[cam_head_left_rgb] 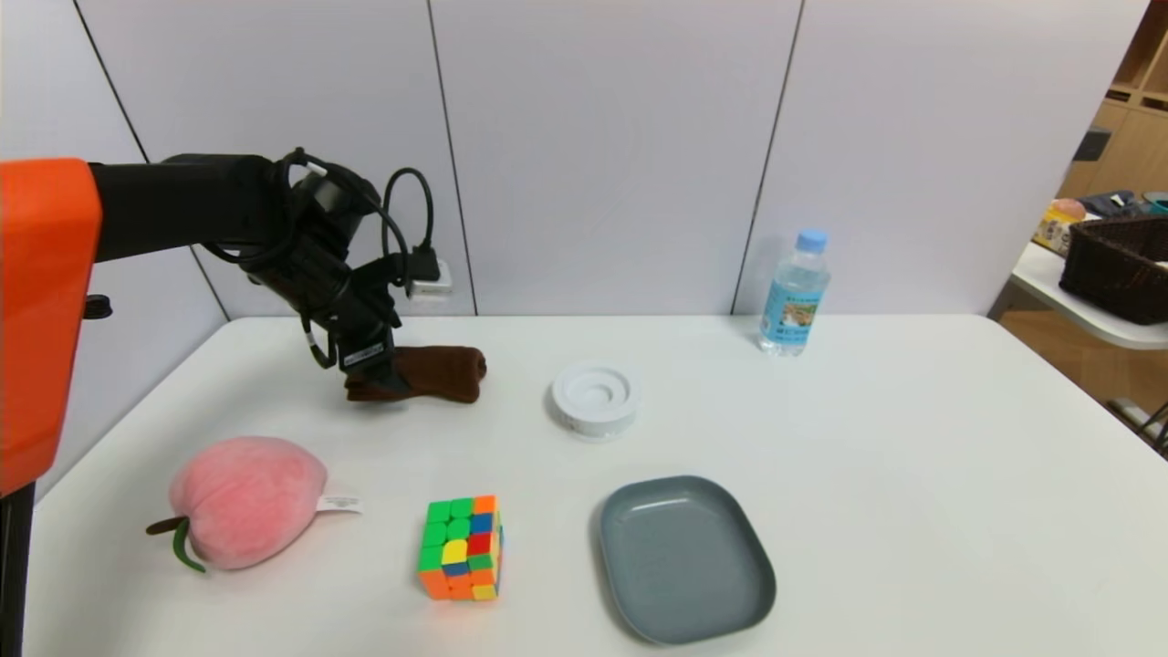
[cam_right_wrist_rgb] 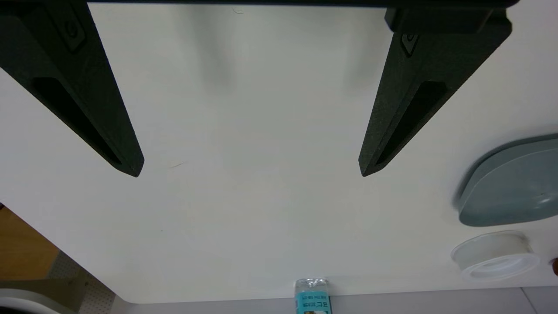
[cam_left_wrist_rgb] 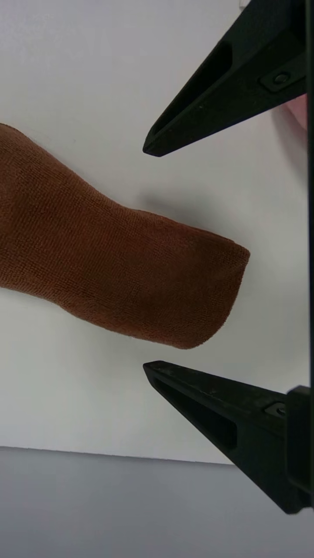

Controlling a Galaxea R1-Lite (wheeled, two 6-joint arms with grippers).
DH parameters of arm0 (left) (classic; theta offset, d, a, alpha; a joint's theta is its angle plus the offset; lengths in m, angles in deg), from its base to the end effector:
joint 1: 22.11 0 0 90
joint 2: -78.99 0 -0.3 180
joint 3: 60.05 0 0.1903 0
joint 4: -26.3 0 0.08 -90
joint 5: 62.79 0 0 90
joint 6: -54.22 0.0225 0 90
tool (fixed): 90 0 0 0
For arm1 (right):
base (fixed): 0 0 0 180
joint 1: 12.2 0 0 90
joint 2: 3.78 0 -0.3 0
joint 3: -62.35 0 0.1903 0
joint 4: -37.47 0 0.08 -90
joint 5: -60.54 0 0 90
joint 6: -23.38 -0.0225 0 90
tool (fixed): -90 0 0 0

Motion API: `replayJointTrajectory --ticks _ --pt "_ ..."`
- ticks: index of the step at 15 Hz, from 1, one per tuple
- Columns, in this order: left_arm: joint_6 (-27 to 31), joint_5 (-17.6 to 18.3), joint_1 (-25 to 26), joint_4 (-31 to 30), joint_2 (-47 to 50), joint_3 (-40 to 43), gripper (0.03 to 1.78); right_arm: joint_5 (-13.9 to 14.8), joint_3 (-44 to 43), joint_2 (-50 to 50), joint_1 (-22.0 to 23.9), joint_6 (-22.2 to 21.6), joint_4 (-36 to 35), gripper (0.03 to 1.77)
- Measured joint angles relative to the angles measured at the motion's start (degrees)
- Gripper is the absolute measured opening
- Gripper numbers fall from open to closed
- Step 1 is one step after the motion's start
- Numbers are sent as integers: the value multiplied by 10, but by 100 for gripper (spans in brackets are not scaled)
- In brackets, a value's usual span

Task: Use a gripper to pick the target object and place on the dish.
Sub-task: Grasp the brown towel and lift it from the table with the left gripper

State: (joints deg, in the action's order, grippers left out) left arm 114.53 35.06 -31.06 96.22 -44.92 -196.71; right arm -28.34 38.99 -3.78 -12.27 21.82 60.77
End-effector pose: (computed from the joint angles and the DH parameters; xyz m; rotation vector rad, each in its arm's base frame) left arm 0.4030 -0.0666 0.2050 0.9627 0.7636 -0.7680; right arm -0.0228 -0.0005 0.0756 0.0272 -0.0013 -0.0183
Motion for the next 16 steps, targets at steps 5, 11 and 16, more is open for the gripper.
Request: replayJointTrajectory --ticks 5,11,16 --pt "18 -1 -3 -1 -27 -2 169 0 0 0 0 0 0 171" --pt "19 0 -17 -21 -50 -5 169 0 0 0 0 0 0 171" --pt "17 0 -17 -24 -58 -5 169 0 0 0 0 0 0 171"
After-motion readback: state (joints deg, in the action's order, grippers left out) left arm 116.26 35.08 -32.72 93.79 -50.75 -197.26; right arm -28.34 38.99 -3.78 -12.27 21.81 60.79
